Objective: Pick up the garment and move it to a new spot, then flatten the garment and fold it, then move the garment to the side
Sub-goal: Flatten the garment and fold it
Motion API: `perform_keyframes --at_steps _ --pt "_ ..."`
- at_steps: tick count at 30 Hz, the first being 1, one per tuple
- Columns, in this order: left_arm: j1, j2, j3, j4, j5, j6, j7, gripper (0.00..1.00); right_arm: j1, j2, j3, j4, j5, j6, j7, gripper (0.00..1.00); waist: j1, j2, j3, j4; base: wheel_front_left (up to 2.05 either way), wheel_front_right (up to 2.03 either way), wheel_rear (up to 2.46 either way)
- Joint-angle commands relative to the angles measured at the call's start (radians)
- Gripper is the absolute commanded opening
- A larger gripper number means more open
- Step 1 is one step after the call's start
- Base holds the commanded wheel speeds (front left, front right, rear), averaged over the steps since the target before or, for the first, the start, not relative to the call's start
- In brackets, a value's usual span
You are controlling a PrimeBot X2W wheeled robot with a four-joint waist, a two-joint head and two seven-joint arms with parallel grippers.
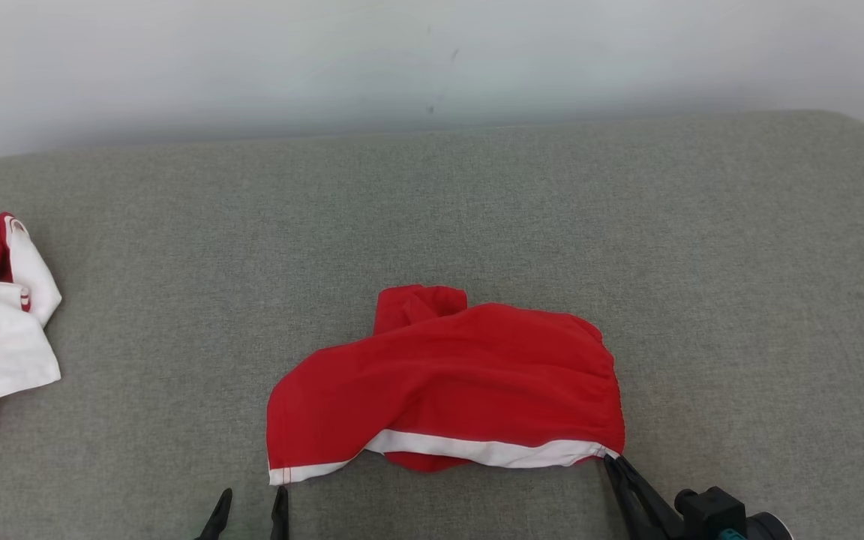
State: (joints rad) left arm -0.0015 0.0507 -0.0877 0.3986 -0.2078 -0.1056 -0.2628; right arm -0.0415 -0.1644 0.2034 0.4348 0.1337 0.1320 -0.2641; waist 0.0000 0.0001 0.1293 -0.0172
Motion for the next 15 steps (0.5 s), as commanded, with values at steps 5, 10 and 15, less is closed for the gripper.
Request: perform_keyframes --at_steps 5,10,15 --pt "-0.031 0.000 -0.005 0.029 -0.018 -0.007 -0.003 1.00 -0.012 -0.012 0.004 -0.009 0.008 -0.002 0.000 0.00 0.0000 -0.0001 0.013 -0.008 0.00 0.00 0.00" --pt "-0.052 0.000 -0.015 0.053 -0.027 -0.016 -0.003 1.00 -0.017 -0.008 0.008 -0.010 0.003 -0.002 0.000 0.00 0.0000 -0.0001 0.025 -0.014 0.00 0.00 0.00" --pt "-0.069 0.000 -0.020 0.063 -0.034 -0.018 -0.003 0.75 -0.023 -0.006 0.014 -0.015 0.004 -0.002 0.000 0.00 0.0000 -0.0001 0.034 -0.020 0.00 0.00 0.00"
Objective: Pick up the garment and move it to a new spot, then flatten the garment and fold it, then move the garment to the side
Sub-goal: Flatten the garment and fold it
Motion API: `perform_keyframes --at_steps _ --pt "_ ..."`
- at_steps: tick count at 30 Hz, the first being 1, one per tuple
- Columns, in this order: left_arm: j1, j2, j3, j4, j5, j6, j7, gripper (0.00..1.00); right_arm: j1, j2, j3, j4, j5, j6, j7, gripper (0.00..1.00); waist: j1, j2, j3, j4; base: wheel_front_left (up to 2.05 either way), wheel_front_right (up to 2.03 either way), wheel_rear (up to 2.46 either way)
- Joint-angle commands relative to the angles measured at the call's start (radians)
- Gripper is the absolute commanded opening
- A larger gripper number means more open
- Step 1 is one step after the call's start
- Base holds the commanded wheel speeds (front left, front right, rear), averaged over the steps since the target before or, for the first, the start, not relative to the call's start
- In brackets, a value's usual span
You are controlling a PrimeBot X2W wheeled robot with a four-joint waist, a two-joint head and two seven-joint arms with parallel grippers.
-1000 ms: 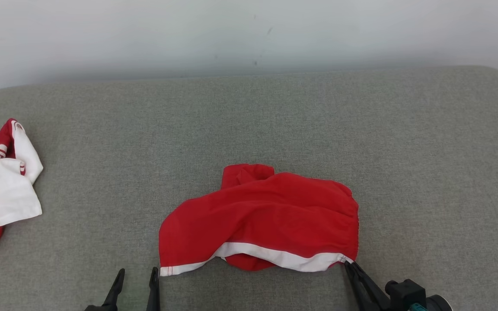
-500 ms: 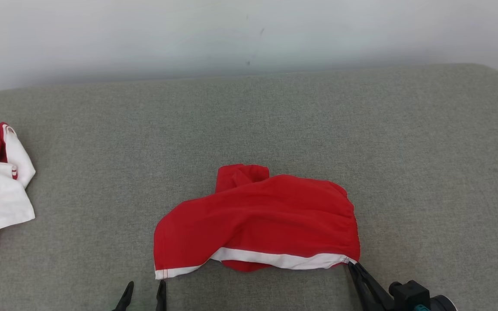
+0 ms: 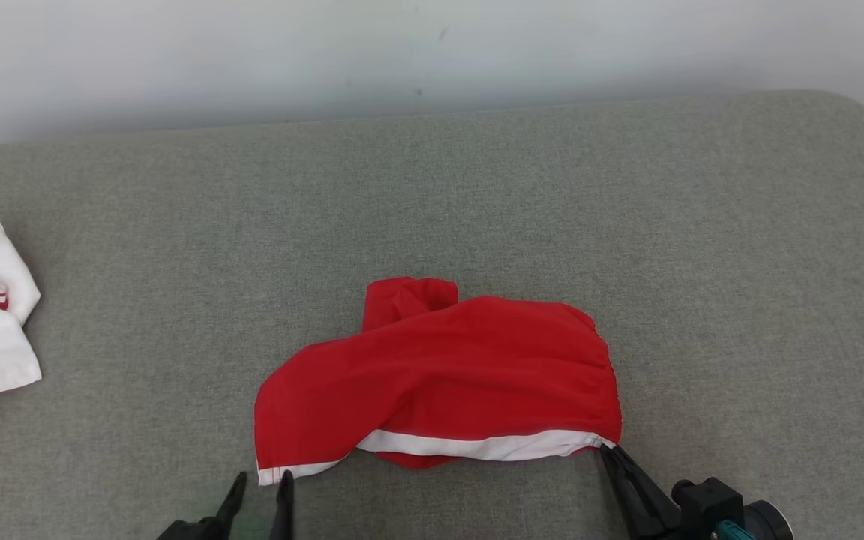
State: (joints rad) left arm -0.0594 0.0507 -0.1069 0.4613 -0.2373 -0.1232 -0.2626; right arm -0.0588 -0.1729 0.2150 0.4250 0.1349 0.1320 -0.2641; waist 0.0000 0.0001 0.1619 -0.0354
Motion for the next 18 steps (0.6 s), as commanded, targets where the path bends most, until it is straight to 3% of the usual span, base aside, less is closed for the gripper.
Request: perform_keyframes --at_steps 1,2,5,7,8,12,18 --pt "-0.011 0.000 -0.002 0.003 -0.005 -0.001 -0.003 0.55 -0.007 0.002 0.003 -0.005 0.003 -0.002 0.000 0.00 0.0000 -0.0001 0.003 -0.003 0.00 0.00 0.00" --pt "-0.014 0.000 -0.001 0.005 -0.005 -0.002 -0.003 0.47 -0.009 0.000 0.003 -0.006 0.004 -0.002 0.000 0.00 0.0000 -0.0001 0.005 -0.005 0.00 0.00 0.00" --pt "-0.021 0.000 -0.003 0.009 -0.001 -0.003 -0.003 0.47 -0.013 -0.003 0.001 -0.008 0.006 -0.002 0.000 0.00 0.0000 -0.0001 0.008 -0.006 0.00 0.00 0.00" --pt "-0.026 0.000 -0.006 0.015 0.003 -0.004 -0.003 0.29 -0.014 -0.005 0.001 -0.009 0.008 -0.002 0.000 0.00 0.0000 -0.0001 0.010 -0.007 0.00 0.00 0.00" --pt "-0.027 0.000 -0.007 0.020 0.003 -0.004 -0.003 0.00 -0.016 -0.006 0.000 -0.009 0.008 -0.002 0.000 0.00 0.0000 -0.0001 0.010 -0.007 0.00 0.00 0.00" --pt "-0.032 0.000 0.004 0.009 0.006 -0.006 -0.003 0.00 -0.020 0.001 -0.003 -0.023 0.010 -0.002 0.000 0.00 0.0000 -0.0001 0.001 -0.007 0.00 0.00 0.00" --pt "-0.008 0.000 0.075 -0.129 0.049 -0.006 -0.003 0.00 -0.043 0.001 -0.002 -0.087 0.031 -0.002 0.000 0.00 0.0000 -0.0001 -0.070 -0.005 0.00 0.00 0.00"
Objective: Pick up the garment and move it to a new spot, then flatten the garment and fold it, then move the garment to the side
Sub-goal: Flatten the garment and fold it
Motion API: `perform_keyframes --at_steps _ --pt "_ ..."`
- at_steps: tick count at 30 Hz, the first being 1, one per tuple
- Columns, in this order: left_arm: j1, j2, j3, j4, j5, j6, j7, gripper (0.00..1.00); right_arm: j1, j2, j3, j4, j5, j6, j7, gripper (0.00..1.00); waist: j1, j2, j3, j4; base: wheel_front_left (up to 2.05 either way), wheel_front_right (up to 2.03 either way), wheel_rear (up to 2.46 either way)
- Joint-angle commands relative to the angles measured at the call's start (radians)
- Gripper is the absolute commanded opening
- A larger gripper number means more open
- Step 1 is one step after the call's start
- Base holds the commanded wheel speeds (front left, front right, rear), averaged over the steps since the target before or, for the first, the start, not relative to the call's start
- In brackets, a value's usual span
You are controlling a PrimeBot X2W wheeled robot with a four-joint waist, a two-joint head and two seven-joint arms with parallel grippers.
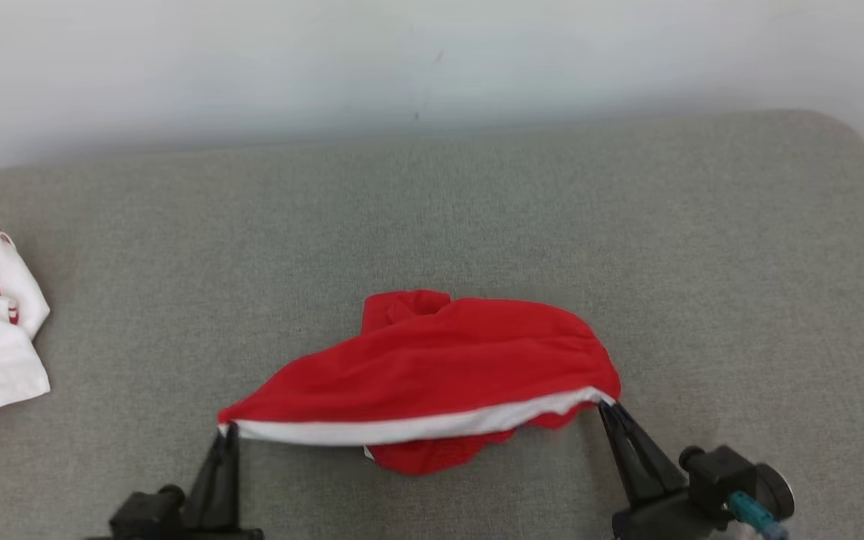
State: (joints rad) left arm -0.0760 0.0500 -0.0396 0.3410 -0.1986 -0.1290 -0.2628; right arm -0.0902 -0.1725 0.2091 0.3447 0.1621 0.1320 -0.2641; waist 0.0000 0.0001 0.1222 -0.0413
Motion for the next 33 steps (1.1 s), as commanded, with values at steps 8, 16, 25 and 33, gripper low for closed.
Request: perform_keyframes --at_steps 8,16,25,33 --pt "-0.120 0.085 0.045 -0.145 0.066 -0.001 -0.003 0.00 -0.141 -0.039 0.051 -0.109 0.052 -0.002 0.000 0.00 0.0000 -0.0001 -0.123 0.001 0.00 0.00 0.00" --pt "-0.358 0.267 0.047 -0.218 0.074 0.000 -0.003 0.00 -0.347 -0.094 0.061 -0.169 0.137 -0.002 0.000 0.00 0.0000 -0.0001 -0.175 0.005 0.00 0.00 0.00" --pt "-0.587 0.411 -0.047 -0.135 0.065 0.000 -0.002 0.00 -0.538 -0.163 0.091 -0.134 0.182 -0.002 0.000 0.00 0.0000 -0.0001 -0.148 0.035 0.00 0.00 0.00" --pt "-0.719 0.410 -0.146 -0.001 0.033 0.000 -0.003 0.00 -0.707 -0.182 0.159 -0.017 0.226 -0.002 0.018 0.00 0.0000 -0.0001 0.036 0.066 0.00 0.00 0.00"
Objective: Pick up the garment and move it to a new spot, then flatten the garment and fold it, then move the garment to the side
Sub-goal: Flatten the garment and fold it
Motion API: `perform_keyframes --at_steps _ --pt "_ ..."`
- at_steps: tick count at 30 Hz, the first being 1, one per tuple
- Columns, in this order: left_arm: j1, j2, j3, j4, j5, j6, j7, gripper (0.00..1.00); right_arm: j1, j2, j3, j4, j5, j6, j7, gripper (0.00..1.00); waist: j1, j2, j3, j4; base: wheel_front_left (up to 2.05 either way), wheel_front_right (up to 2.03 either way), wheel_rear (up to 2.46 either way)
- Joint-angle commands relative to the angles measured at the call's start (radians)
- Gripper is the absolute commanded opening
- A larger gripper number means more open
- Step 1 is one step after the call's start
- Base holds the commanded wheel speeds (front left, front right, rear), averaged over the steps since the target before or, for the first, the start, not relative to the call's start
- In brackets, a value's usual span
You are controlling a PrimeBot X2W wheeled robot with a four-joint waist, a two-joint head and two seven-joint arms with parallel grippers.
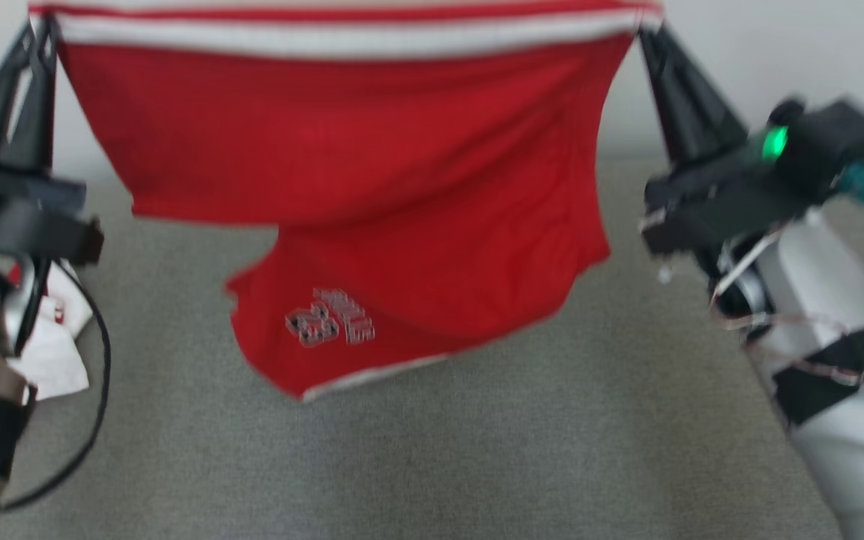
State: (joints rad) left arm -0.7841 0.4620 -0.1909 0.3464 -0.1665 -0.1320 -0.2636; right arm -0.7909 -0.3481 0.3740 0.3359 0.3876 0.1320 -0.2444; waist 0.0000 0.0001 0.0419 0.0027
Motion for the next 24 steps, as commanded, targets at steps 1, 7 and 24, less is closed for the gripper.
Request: perform_keyframes --at_steps 1,7,24 --pt "-0.040 -0.005 -0.005 0.012 -0.005 0.002 -0.002 0.00 -0.040 -0.004 0.002 0.009 0.012 -0.002 0.005 0.00 0.0000 -0.0001 0.160 0.025 0.00 0.00 0.00" --pt "-0.261 -0.042 -0.026 0.152 0.007 0.008 -0.002 0.00 -0.312 -0.020 0.000 0.172 -0.005 -0.002 0.013 0.00 0.0000 -0.0001 0.357 0.045 0.00 0.00 0.00" --pt "-0.104 -0.173 0.047 0.036 0.036 0.067 -0.002 0.00 -0.192 -0.028 -0.108 0.181 -0.050 -0.003 -0.021 0.00 0.0000 -0.0001 0.339 0.064 0.00 0.00 0.00"
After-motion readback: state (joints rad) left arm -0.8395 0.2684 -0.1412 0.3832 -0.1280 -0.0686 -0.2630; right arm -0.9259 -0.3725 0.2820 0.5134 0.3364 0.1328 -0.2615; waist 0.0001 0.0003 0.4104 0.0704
